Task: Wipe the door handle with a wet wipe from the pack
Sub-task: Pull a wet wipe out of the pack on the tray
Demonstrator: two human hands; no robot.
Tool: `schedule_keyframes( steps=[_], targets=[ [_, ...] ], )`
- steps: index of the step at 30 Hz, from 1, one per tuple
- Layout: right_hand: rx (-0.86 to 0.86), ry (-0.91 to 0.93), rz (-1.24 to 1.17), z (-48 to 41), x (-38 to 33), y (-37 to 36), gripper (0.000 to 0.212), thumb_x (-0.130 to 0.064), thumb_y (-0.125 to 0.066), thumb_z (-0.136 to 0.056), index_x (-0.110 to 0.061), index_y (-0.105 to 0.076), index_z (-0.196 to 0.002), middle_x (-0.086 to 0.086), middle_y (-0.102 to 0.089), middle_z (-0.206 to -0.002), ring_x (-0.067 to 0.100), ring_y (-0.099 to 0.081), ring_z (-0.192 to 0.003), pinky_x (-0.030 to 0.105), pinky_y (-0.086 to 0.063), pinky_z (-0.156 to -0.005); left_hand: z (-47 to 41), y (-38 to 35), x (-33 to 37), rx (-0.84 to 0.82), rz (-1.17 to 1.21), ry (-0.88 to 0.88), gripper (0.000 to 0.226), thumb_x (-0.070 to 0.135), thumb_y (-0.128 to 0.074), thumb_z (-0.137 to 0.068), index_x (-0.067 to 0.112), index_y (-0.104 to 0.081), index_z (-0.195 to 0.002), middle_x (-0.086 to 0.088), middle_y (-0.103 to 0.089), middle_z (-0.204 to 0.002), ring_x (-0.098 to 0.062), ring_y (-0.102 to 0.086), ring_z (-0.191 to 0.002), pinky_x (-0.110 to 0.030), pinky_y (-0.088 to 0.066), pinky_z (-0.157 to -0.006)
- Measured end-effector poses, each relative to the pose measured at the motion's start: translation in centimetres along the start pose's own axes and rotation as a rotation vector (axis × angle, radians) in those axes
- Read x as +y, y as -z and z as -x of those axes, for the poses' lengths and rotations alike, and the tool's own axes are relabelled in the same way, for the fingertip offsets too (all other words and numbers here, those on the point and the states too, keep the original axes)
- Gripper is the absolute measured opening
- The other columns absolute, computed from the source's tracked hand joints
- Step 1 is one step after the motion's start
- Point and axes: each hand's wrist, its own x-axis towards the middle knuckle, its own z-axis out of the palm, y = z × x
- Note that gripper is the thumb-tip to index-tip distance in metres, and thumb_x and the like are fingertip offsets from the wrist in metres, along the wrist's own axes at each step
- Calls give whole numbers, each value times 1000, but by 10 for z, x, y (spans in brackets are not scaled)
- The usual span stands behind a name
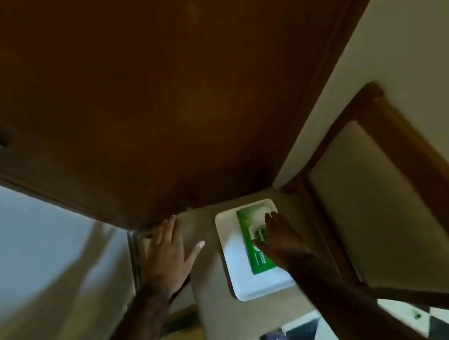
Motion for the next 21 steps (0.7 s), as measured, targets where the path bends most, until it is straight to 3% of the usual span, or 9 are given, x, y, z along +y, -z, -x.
schedule_keyframes(
  steps=[3,7,11,15,18,21],
  targets=[
    [-28,-21,55,-33,14,-58,82,-47,-45,-113,0,-12,-171,20,-12,-179,30,-11,-166,33,-14,-132,-11,-75,10,-96,1,-46,106,83,-3,-87,14,-21,-165,-6,-18,-176,-24,-13,-162,-36,-6,-125],
    [-1,-97,66,-69,15,-104,74,-40,-49,-111,-1,-23,-169,19,-19,-177,35,-21,-163,41,-23,-130,-26,-152,22,-120,-16,-17,98,75,-21,-95,10,-5,-167,-9,-3,-177,-25,-1,-163,-43,-10,-132],
    [83,-112,209,-92,12,-119,61,-35,-43,-113,4,-39,-160,25,-33,-170,40,-33,-157,44,-31,-126,-41,-192,32,-96,-5,57,108,80,-4,-87,6,-2,-165,-15,0,-176,-29,0,-163,-44,-10,-132],
    [134,-63,337,-105,11,-124,36,-21,-46,-110,-1,-65,-133,21,-56,-144,40,-52,-137,42,-52,-105,-45,-232,33,-50,-5,73,105,80,-18,-95,5,-3,-166,-16,3,-176,-29,4,-163,-46,-8,-132],
    [108,1,409,-107,8,-123,36,-13,-43,-105,4,-68,-125,25,-59,-134,40,-56,-128,41,-58,-90,-42,-245,33,-20,-4,89,100,76,-25,-99,4,-5,-166,-15,2,-176,-28,3,-163,-48,-10,-131],
    [60,62,512,-112,9,-124,40,-7,-39,-103,11,-67,-125,33,-56,-135,43,-57,-125,44,-59,-86,-43,-251,33,18,-8,76,95,71,-28,-102,2,-11,-165,-18,-6,-176,-30,-3,-163,-50,-14,-131]
  ],
)
